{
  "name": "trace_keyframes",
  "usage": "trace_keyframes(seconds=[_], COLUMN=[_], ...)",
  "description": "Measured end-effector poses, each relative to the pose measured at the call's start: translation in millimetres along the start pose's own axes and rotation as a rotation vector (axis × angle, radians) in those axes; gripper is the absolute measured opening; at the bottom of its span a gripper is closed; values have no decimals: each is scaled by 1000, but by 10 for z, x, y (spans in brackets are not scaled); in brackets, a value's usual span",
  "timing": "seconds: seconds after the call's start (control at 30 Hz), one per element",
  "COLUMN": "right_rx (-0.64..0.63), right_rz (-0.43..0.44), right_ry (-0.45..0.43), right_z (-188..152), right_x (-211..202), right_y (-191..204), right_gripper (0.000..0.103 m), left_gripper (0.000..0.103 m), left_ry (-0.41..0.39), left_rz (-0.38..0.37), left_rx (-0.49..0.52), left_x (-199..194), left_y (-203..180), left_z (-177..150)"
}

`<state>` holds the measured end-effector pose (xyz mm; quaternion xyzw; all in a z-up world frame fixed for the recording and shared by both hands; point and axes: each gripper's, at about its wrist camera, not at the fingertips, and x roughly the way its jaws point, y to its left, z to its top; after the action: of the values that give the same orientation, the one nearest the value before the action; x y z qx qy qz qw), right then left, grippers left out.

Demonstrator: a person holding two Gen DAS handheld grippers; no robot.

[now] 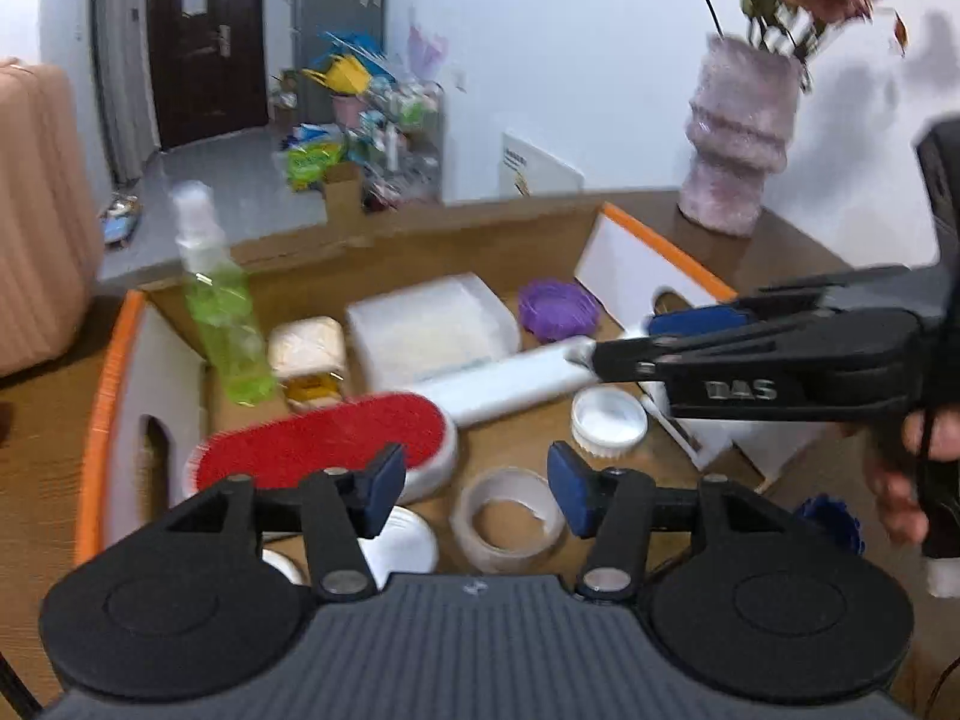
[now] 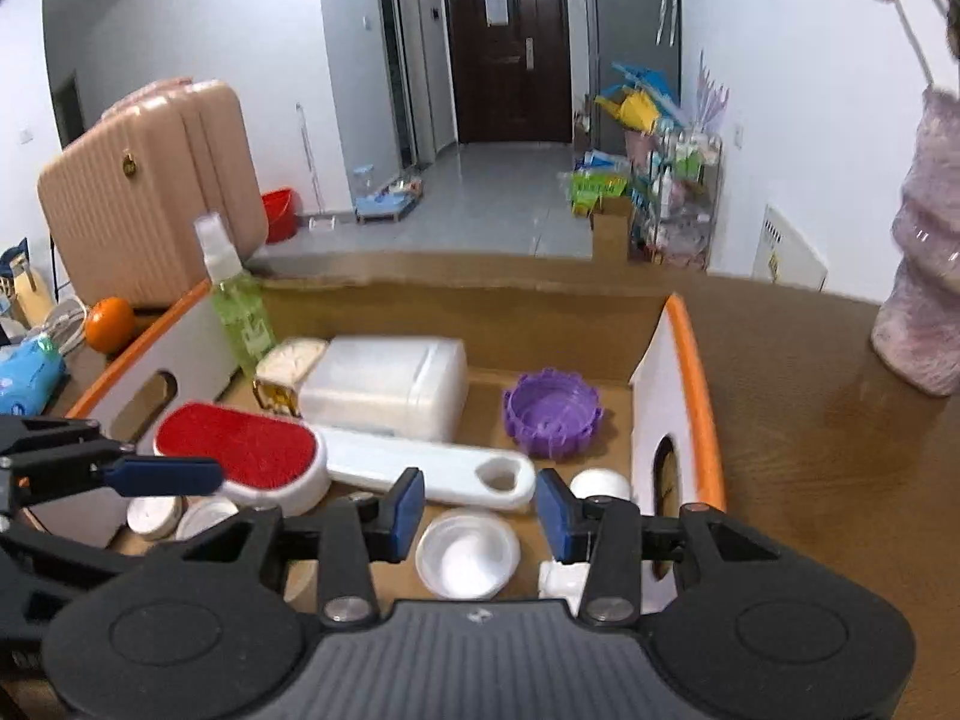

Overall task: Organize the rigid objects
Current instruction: 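Carry the tape roll and white cap into the orange box and release both, then move both tools toward the purple-rimmed lid and blue cap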

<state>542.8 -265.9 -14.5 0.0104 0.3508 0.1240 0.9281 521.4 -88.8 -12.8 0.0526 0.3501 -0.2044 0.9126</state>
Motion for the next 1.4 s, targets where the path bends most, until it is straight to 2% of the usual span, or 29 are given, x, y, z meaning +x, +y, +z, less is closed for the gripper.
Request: trace_keyframes(seconds=[0.13, 0.23, 0.33, 0.43, 0.47, 0.57, 0.73, 0.87, 1.03, 1.23, 1.4], right_rx=[-14, -44, -60, -65, -64, -75, -42, -19, -18, 13, 40], right_rz=[0, -10, -21, 1, 10, -11, -17, -11, -7, -1, -8], right_ry=[-53, -93, -133, -183, -210, -252, -287, -289, -270, -287, -285], right_z=[56, 59, -66, -343, -489, -920, -1629, -2087, -2451, -2593, -2617], right_x=[-351, -802, -1280, -1788, -1967, -2331, -2752, -2955, -3136, -3250, -3211], right_y=[6, 45, 104, 199, 248, 420, 729, 948, 1059, 1026, 911], right_gripper=[41, 53, 61, 76, 78, 78, 78, 80, 80, 80, 80], left_gripper=[57, 64, 69, 79, 83, 84, 89, 91, 93, 94, 94], left_ry=[-78, -142, -193, -247, -271, -320, -342, -334, -319, -315, -282], left_rz=[28, 66, 98, 116, 130, 183, 174, 205, 189, 182, 155], left_rx=[-19, -6, 10, 23, 22, 16, -27, -20, -19, -4, 13], left_x=[-498, -985, -1485, -1946, -2091, -2473, -2914, -3098, -3219, -3192, -2975], left_y=[78, 64, -33, -155, -193, -350, -626, -860, -979, -1103, -1172], left_z=[65, -4, -225, -570, -703, -1195, -1886, -2299, -2569, -2546, -2451])
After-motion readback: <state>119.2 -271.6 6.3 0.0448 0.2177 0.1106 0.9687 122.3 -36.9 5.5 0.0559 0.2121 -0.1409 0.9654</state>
